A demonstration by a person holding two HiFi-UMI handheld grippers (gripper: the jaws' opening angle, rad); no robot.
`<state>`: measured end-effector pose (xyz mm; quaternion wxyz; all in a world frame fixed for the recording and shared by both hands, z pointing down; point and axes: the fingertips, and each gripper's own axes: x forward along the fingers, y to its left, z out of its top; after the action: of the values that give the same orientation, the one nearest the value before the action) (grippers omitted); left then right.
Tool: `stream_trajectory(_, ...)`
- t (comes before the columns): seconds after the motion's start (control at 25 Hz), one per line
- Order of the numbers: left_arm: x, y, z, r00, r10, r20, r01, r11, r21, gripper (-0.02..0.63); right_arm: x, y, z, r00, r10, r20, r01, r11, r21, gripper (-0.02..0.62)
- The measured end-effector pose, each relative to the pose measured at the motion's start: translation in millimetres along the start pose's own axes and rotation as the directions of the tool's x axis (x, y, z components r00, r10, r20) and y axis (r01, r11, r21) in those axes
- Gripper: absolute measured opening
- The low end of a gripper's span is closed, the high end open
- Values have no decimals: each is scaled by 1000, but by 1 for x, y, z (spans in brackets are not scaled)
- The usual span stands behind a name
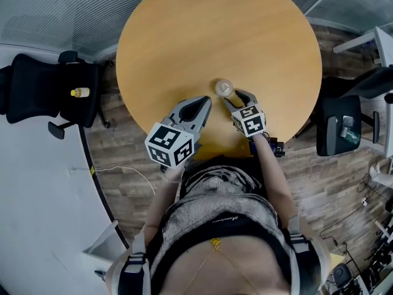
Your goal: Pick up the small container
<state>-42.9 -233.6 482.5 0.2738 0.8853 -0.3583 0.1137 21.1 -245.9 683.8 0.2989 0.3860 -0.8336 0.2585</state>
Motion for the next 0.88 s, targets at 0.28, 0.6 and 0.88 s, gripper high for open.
stream_trajectory(0.28, -1, 12, 0, 1000, 11, -14, -11, 1000, -3, 5, 14, 1, 9, 999, -3, 41, 3, 1000, -4, 321)
stream_trajectory(0.6, 1, 25, 4, 999, 26, -21, -27, 1000, -14, 5, 29, 4, 7, 999, -9, 40, 11, 999, -37, 337)
stream_trajectory(0.88, 2, 30, -2, 998, 43, -36, -44, 999, -28, 5, 38, 3, 15, 996, -23, 91, 30, 996, -79, 337)
